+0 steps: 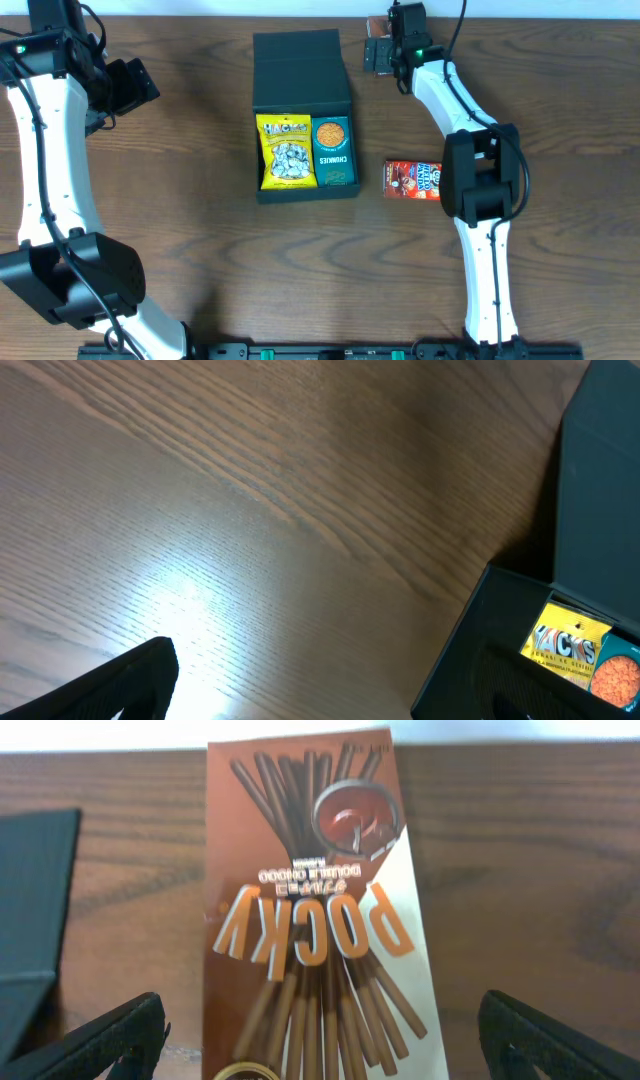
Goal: Pack container
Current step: 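Move the right gripper to the brown Pocky box and grasp it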
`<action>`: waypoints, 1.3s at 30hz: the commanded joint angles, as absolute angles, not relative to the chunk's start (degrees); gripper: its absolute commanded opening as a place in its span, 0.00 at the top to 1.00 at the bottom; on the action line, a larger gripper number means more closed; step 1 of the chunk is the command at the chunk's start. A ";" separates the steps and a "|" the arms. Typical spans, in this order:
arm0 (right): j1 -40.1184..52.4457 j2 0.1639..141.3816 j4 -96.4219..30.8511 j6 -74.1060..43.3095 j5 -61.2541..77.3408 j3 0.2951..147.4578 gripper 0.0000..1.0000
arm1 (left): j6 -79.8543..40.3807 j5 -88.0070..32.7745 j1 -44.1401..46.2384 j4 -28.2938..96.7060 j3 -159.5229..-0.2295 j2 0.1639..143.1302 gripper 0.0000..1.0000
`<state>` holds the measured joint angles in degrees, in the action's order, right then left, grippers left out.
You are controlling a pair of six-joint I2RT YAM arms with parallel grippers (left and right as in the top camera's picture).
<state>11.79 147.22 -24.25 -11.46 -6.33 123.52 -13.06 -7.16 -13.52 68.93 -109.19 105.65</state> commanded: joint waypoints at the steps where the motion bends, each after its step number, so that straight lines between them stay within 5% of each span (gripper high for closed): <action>1: 11.40 149.08 -24.93 -10.57 -7.09 124.33 0.01 | -12.86 -7.11 -13.85 68.90 -109.12 105.65 0.05; 9: 11.42 149.21 -26.17 -10.17 -7.11 124.33 0.07 | -12.86 -7.11 -13.85 68.93 -109.12 105.65 0.05; 12: 11.44 149.21 -26.59 -9.93 -7.16 124.33 0.24 | -12.86 -7.11 -13.85 68.90 -109.12 105.65 0.05; 15: 11.44 149.21 -26.76 -9.98 -7.14 124.36 0.30 | -12.86 -7.11 -13.87 68.93 -109.12 105.65 0.05; 39: 16.58 148.40 -64.10 -10.31 -0.08 158.52 0.36 | -12.16 -7.07 -13.87 68.27 -109.12 105.65 0.05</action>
